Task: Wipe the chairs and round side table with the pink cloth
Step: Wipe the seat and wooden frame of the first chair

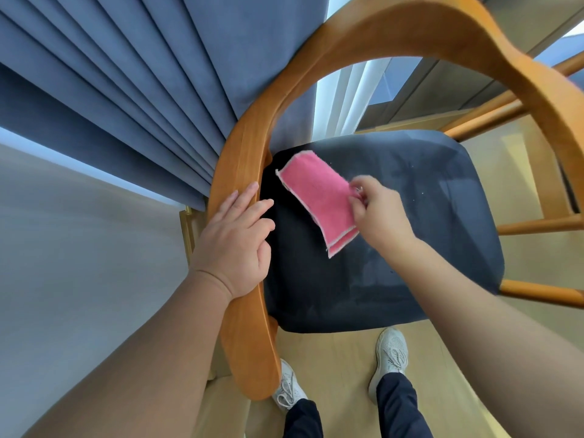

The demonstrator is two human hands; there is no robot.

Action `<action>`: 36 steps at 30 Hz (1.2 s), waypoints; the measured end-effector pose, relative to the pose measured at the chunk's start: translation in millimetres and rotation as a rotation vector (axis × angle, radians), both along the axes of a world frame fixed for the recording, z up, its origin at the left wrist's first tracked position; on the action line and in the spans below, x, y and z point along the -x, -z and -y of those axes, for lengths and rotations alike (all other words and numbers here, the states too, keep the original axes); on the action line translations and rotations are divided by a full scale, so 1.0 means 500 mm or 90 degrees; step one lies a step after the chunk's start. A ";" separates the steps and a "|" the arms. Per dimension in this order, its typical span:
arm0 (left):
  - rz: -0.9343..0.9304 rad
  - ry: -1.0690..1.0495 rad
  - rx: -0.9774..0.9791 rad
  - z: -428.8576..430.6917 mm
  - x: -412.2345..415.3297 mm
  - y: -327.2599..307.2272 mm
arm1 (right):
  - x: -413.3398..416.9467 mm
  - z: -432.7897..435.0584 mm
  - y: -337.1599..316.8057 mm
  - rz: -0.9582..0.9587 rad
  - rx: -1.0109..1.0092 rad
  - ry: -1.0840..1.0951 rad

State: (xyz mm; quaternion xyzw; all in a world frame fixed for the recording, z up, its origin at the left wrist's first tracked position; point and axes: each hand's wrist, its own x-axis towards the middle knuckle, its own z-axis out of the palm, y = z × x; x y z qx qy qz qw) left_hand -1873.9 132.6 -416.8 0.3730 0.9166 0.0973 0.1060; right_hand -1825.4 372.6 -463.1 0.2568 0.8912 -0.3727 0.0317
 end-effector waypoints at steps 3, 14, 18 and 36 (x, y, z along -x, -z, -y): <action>0.001 -0.002 -0.006 0.000 0.000 0.000 | -0.075 -0.003 0.084 0.198 -0.059 -0.048; -0.008 -0.007 0.002 -0.003 -0.001 0.003 | -0.067 0.027 0.256 0.110 -0.345 -0.524; -0.006 -0.008 -0.002 -0.001 0.000 0.006 | -0.055 0.028 0.265 0.120 -0.335 -0.499; 0.010 -0.016 -0.014 -0.001 0.001 0.008 | 0.184 -0.005 0.273 0.074 -0.340 -0.295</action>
